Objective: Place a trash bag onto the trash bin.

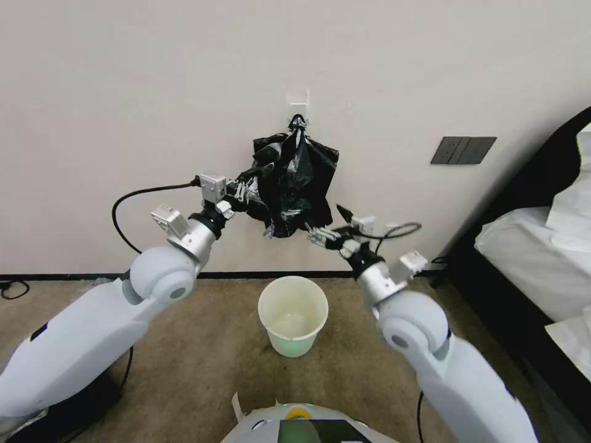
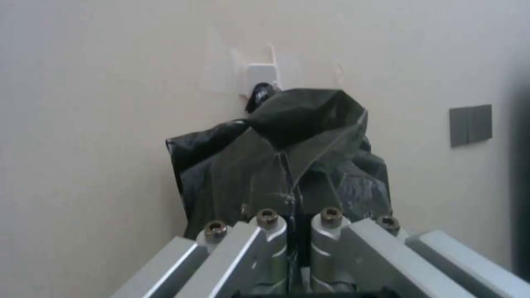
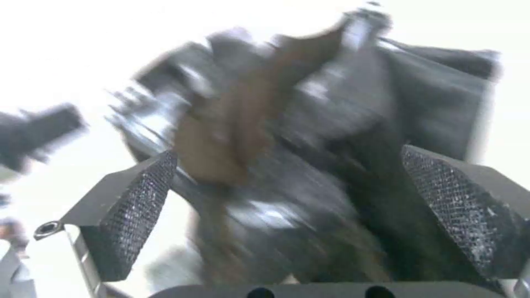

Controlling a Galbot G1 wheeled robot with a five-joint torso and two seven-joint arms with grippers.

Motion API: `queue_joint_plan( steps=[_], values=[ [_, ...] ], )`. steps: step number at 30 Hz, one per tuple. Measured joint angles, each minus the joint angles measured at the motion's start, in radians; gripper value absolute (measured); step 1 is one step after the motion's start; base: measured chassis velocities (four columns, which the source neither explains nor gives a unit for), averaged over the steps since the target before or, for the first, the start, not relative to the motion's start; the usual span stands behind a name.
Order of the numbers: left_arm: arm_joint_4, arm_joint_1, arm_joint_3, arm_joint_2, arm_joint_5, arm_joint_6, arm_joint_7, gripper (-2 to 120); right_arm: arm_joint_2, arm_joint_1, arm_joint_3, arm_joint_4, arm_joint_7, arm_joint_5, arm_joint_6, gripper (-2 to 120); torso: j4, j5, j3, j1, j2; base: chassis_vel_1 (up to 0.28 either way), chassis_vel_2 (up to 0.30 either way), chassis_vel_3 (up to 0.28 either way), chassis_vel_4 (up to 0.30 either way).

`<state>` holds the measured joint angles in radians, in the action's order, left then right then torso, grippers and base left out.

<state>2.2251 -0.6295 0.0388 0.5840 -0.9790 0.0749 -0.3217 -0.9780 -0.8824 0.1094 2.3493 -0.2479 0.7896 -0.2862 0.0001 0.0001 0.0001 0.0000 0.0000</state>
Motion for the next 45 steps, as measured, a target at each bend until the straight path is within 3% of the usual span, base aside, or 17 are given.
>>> queue_joint_plan(
  steps=[3,6,17,30,33,45],
  values=[
    [0.0,0.009,-0.004,0.001,0.001,0.004,0.0,0,0.025,0.11,-0.047,-0.029,0.028,0.099,0.009,100,0.0,-0.0002,0.0,0.0,0.0,0.0,0.0,0.0,0.0],
    [-0.004,0.021,-0.009,0.002,0.001,0.006,0.0,0,0.033,0.194,-0.096,-0.07,0.025,0.114,-0.003,100,-0.0003,-0.0001,0.0,0.0,0.0,0.0,0.0,0.0,0.0],
    [-0.052,0.113,-0.061,0.044,0.001,0.014,0.0,0,0.007,0.476,-0.316,-0.201,-0.047,-0.054,-0.198,99,0.0,-0.0002,0.0,0.0,0.0,0.0,0.0,0.0,0.0],
    [-0.003,0.076,-0.038,0.013,0.0,0.014,0.001,0,0.15,0.427,-0.286,-0.122,-0.022,-0.159,-0.254,99,-0.0001,0.0,0.0,0.0,0.0,0.0,0.0,0.0,0.0],
    [-0.003,0.09,-0.044,0.016,-0.001,0.014,0.001,0,0.191,0.39,-0.285,-0.096,0.011,-0.241,-0.271,100,-0.0004,0.0,0.0,0.0,0.0,0.0,0.0,0.0,0.0],
    [-0.006,0.1,-0.052,0.027,-0.002,0.014,0.001,0,0.207,0.408,-0.311,-0.086,0.037,-0.317,-0.31,100,-0.0002,-0.0002,0.0,0.0,0.0,0.0,0.0,0.0,0.0]
  ],
)
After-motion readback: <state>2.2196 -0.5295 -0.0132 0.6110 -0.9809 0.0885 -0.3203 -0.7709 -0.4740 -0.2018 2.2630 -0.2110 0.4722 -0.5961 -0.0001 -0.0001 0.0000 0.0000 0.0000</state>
